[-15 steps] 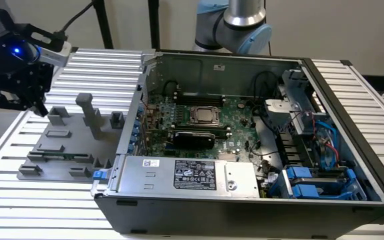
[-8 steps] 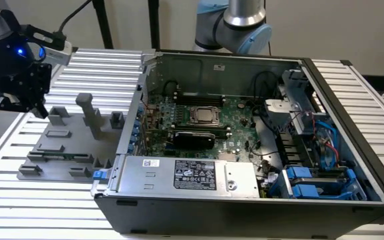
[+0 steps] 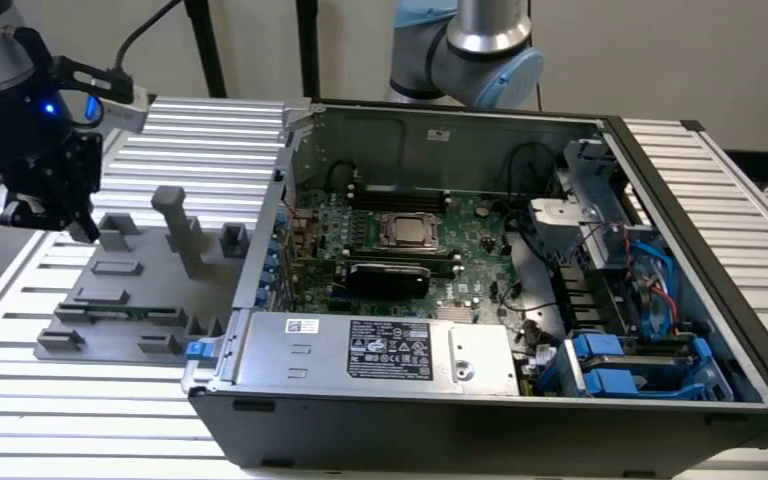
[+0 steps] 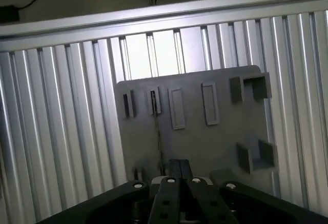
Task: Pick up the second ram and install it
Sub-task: 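Pick up the second ram and move it above second insertion slot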
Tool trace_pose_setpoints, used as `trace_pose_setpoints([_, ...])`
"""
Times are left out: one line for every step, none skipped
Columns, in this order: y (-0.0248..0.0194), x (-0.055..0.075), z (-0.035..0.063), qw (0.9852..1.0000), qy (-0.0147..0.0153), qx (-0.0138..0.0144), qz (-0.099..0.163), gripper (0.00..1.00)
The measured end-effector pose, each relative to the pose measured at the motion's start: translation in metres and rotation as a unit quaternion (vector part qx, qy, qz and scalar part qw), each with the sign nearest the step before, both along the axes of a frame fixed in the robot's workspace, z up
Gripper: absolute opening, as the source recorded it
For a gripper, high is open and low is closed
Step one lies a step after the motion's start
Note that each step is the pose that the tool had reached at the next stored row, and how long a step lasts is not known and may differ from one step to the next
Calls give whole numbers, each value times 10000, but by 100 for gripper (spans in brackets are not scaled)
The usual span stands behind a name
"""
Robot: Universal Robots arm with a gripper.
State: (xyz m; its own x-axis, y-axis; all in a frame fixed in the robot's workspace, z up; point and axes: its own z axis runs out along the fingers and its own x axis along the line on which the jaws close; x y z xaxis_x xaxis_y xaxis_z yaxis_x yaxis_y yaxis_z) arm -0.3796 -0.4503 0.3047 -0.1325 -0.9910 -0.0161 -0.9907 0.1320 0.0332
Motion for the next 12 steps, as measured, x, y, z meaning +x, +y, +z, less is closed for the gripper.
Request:
trace_pose_setpoints([0,3,-18,10000,0,0,45,0])
trace_pose_setpoints([0,5,-36,10000,-1,0,84,0])
trace_pose_setpoints([0,6,-54,9999,0,-1,112,0])
trace_pose_setpoints([-1,6,-72,9999,0,-1,133,0])
trace_pose_setpoints([-2,6,-89,9999,0,-1,148,0])
trace_pose_setpoints([-3,6,-108,9999,0,-1,164,0])
trace_pose_setpoints([-4,6,-127,9998,0,-1,184,0])
trace_pose_setpoints([-7,6,-143,9998,0,-2,206,0])
trace_pose_setpoints([-10,6,-158,9997,0,-1,228,0])
trace_pose_setpoints([-14,6,-172,9997,0,-2,252,0])
trace_pose_setpoints([-18,6,-186,9996,0,-2,276,100])
trace_pose_setpoints([-22,6,-201,9996,0,-2,298,100])
